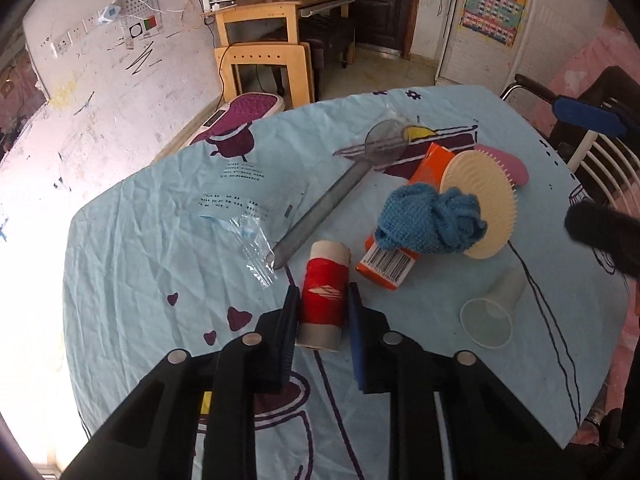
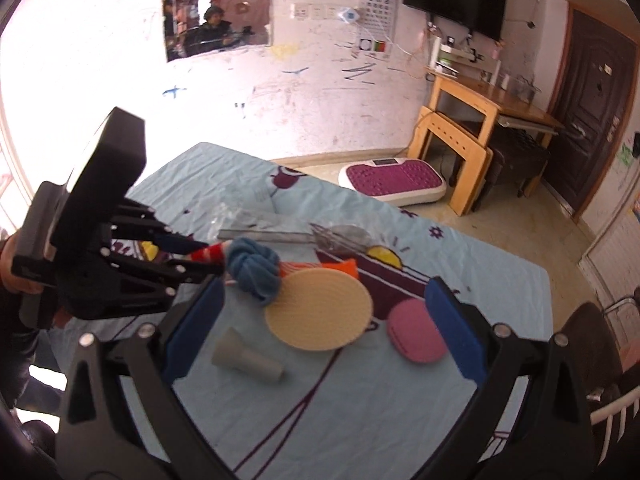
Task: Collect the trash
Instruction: 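Grasp the red thread spool with the left gripper while the right grasps the blue yarn ball, then carry the spool and yarn ball over the yellow bin and open both grippers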
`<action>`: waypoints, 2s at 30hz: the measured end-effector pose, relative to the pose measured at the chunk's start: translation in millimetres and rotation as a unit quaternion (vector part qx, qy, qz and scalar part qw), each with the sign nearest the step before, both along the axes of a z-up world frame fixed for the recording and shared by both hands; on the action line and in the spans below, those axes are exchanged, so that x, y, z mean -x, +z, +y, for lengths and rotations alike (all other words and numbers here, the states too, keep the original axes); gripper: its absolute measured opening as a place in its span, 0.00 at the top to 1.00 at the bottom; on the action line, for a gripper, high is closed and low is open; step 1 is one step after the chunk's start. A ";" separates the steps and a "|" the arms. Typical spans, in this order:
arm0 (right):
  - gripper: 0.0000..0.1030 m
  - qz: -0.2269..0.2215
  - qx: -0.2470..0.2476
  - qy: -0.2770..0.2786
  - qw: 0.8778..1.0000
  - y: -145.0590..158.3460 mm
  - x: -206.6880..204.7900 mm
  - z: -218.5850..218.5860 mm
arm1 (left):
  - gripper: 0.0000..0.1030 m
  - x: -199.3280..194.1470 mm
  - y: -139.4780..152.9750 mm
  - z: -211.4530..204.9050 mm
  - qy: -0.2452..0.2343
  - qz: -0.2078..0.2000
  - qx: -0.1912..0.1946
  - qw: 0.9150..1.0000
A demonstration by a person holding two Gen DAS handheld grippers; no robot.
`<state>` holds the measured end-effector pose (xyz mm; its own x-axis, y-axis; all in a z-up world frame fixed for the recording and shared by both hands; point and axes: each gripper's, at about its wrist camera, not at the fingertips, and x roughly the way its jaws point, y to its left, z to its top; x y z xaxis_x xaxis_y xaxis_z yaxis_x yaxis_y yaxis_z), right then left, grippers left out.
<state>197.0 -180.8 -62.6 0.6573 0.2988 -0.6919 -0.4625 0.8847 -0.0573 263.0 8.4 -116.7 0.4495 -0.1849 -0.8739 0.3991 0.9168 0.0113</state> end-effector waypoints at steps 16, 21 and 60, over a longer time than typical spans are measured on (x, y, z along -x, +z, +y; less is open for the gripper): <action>0.58 0.006 0.068 0.062 0.996 -25.9 -19.5 62.5 | 0.84 43.3 27.3 70.4 0.080 -0.047 0.048 0.995; 0.62 0.034 0.063 0.080 0.994 -39.9 -20.3 71.6 | 0.84 52.8 28.9 79.3 0.088 -0.053 0.053 0.993; 0.79 -0.037 -0.036 -0.231 0.972 -10.2 106.8 -274.3 | 0.84 88.4 76.6 -158.7 -0.025 -0.081 0.065 0.994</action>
<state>90.2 -455.1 -72.8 0.7794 0.0064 -0.6265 -0.0125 0.9999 -0.0053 174.6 -150.2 -40.1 0.5703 -0.3175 -0.7576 0.4461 0.8942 -0.0389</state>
